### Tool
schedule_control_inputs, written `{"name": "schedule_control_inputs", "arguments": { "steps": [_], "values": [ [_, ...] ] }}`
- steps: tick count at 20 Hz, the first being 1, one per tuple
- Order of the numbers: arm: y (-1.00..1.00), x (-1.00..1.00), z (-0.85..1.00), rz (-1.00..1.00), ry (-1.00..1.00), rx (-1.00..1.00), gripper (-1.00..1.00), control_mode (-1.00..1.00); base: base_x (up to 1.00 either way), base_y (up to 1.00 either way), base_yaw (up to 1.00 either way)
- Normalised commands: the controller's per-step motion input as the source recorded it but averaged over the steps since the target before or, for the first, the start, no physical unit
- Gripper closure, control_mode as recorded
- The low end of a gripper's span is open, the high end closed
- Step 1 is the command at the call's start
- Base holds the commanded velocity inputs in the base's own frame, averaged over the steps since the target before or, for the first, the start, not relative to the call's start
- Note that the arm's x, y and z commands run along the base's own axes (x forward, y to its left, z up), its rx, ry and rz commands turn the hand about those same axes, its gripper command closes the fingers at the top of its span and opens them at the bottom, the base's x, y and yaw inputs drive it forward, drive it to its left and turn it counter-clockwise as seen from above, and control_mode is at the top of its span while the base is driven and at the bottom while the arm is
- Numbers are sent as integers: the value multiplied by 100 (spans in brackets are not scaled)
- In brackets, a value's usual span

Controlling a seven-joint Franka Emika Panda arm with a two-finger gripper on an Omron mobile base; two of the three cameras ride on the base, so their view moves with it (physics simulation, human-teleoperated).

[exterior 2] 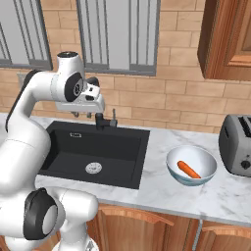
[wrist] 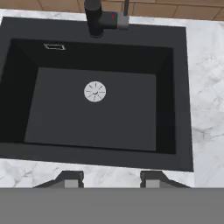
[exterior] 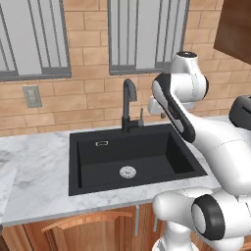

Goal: Move the cup from next to the sink to the open cabinet. Then, move the bowl with the carrot to the fridge to clear the area for faucet cleaning.

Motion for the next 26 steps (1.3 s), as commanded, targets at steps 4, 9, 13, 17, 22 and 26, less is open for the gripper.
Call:
{"name": "schedule_control_inputs", "arguments": {
  "steps": [4, 9, 13, 17, 22, 26],
  "values": [
    [32, 0, 0, 0, 0, -16, -100, -100, 0, 0, 0],
    [0, 0, 0, 0, 0, 1, -100, -100, 0, 0, 0],
    [0, -1, 0, 0, 0, 0, -100, -100, 0, 0, 0],
    [-11, -30, -3, -4, 0, 2, -100, -100, 0, 0, 0],
    [-25, -21, -9, -7, 0, 4, -100, 100, -27, -58, -16],
    [0, 0, 0, 0, 0, 0, -100, 100, -1, -100, -31]
  ]
}}
